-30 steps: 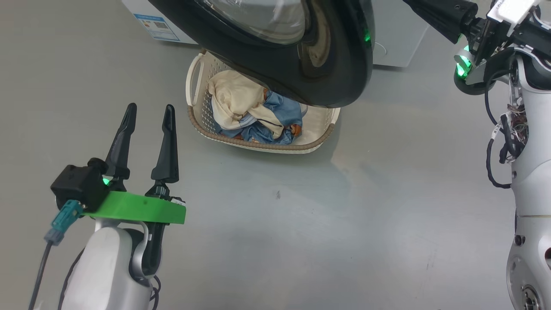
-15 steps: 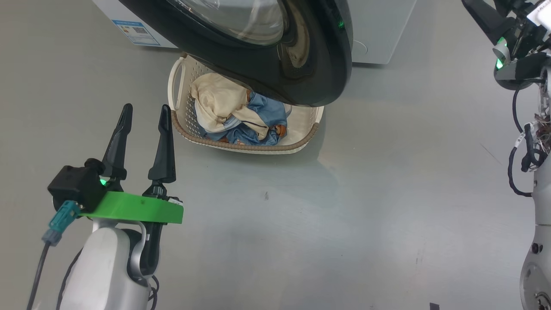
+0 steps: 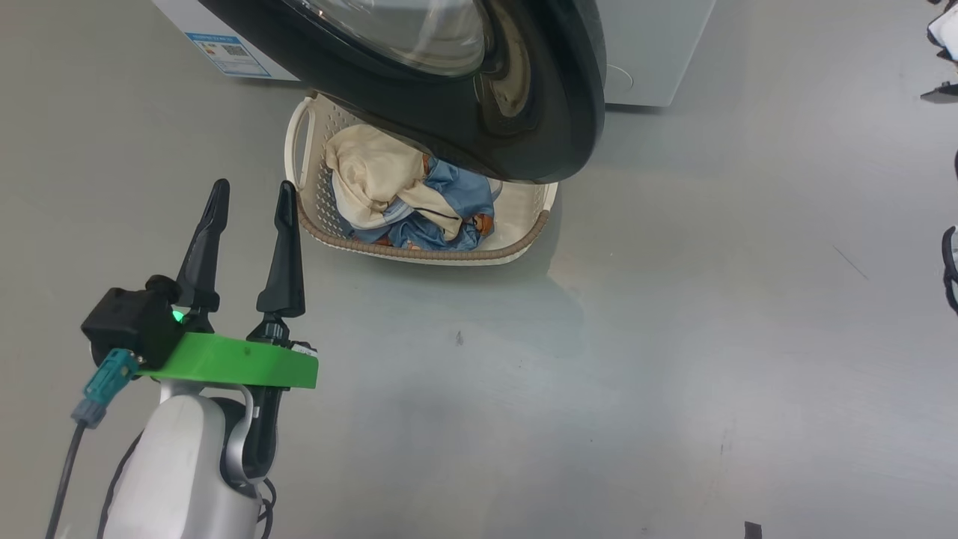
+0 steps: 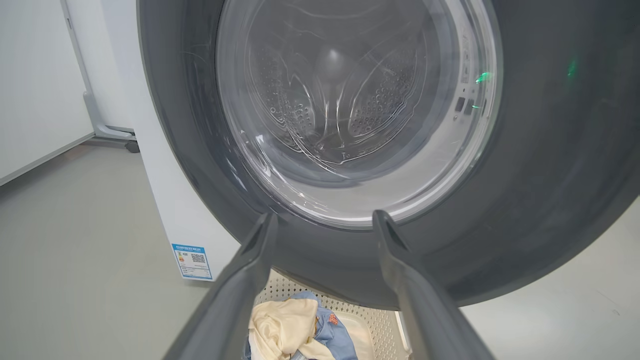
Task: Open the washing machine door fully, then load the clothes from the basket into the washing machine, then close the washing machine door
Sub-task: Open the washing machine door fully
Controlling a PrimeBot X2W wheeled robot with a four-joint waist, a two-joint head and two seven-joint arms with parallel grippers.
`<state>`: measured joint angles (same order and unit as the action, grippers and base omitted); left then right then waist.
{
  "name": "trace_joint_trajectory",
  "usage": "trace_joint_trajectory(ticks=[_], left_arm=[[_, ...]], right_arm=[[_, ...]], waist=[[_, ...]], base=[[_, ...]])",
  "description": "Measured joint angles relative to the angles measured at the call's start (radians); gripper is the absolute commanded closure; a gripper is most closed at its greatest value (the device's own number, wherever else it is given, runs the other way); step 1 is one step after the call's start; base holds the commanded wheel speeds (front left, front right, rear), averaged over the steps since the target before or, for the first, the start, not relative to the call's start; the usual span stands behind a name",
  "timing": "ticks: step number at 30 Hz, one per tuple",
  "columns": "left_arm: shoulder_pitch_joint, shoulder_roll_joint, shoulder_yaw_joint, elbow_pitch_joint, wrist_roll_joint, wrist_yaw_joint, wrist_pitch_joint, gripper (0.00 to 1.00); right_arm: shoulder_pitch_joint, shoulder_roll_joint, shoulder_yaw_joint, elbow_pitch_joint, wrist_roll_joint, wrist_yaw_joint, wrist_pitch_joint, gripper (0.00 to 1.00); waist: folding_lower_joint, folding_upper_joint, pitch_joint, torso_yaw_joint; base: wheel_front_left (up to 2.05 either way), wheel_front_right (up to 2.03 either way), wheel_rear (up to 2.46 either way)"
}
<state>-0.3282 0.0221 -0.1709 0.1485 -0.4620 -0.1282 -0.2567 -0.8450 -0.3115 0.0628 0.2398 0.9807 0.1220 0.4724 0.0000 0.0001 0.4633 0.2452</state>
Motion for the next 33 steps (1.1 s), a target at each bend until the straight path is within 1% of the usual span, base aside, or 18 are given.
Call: trace_joint_trajectory(ticks=[1, 4, 7, 10, 14, 19, 24, 25, 26, 27, 30, 33], left_arm=[[0.0, 0.0, 0.0, 0.0, 0.0, 0.0, 0.0, 0.0], [0.0, 0.0, 0.002, 0.0, -0.003, 0.0, 0.0, 0.0], [0.0, 0.0, 0.002, 0.0, -0.003, 0.0, 0.0, 0.0], [-0.001, 0.0, 0.001, 0.0, -0.003, 0.0, 0.0, 0.0], [-0.001, 0.0, 0.001, 0.0, -0.003, 0.0, 0.0, 0.0], [-0.002, 0.0, 0.001, 0.0, -0.002, 0.0, 0.0, 0.0], [-0.002, 0.0, 0.002, 0.0, -0.002, 0.0, 0.0, 0.0], [-0.002, 0.0, 0.002, 0.0, -0.002, 0.0, 0.0, 0.0], [-0.002, 0.0, 0.002, 0.001, -0.002, 0.0, 0.0, 0.0], [-0.002, 0.0, 0.002, 0.001, -0.002, 0.0, 0.0, 0.0], [-0.002, 0.0, 0.002, 0.004, -0.002, 0.0, 0.0, 0.0], [-0.002, 0.0, 0.002, 0.004, -0.002, 0.0, 0.0, 0.0]], right_arm=[[0.002, -0.018, 0.025, -0.017, -0.042, 0.0, -0.018, 0.0], [0.01, -0.052, 0.096, -0.087, -0.11, 0.0, -0.067, 0.0], [0.013, -0.072, 0.17, -0.143, -0.161, 0.0, -0.114, 0.0], [0.017, -0.094, 0.214, -0.166, -0.204, 0.0, -0.167, 0.0], [0.027, -0.136, 0.275, -0.187, -0.27, 0.0, -0.233, 0.0], [0.048, -0.169, 0.34, -0.194, -0.338, 0.0, -0.305, 0.0], [0.057, -0.211, 0.416, -0.197, -0.407, 0.0, -0.358, 0.0], [0.057, -0.211, 0.416, -0.197, -0.407, 0.0, -0.358, 0.0], [0.06, -0.224, 0.447, -0.197, -0.428, 0.0, -0.377, 0.0], [0.06, -0.224, 0.447, -0.197, -0.428, 0.0, -0.377, 0.0], [0.08, -0.239, 0.504, -0.197, -0.447, 0.0, -0.401, 0.0], [0.095, -0.245, 0.531, -0.195, -0.447, 0.0, -0.421, 0.0]], waist=[[0.0, 0.0, 0.001, 0.0], [0.0, 0.0, 0.004, -0.001], [0.0, 0.0, 0.007, -0.002], [0.0, -0.0001, 0.009, -0.004], [0.0, 0.0, 0.01, -0.005], [0.0, 0.0, 0.01, -0.008], [0.0, 0.0, 0.01, -0.01], [0.0, 0.0, 0.01, -0.01], [0.0, 0.0, 0.009, -0.011], [0.0, 0.0, 0.009, -0.011], [0.0, 0.0, 0.005, -0.013], [0.0, 0.0, 0.001, -0.014]], base=[[0.0, 0.0, 0.0], [0.0, 0.0, 0.0], [0.0, 0.0, 0.0], [0.0, 0.0, 0.0], [0.0, 0.0, 0.0], [0.0, 0.0, 0.0], [0.0, 0.0, 0.0], [0.0, 0.0, 0.0], [0.0, 0.0, 0.0], [0.0, 0.0, 0.0], [0.0, 0.0, 0.0], [0.0, 0.0, 0.0]])
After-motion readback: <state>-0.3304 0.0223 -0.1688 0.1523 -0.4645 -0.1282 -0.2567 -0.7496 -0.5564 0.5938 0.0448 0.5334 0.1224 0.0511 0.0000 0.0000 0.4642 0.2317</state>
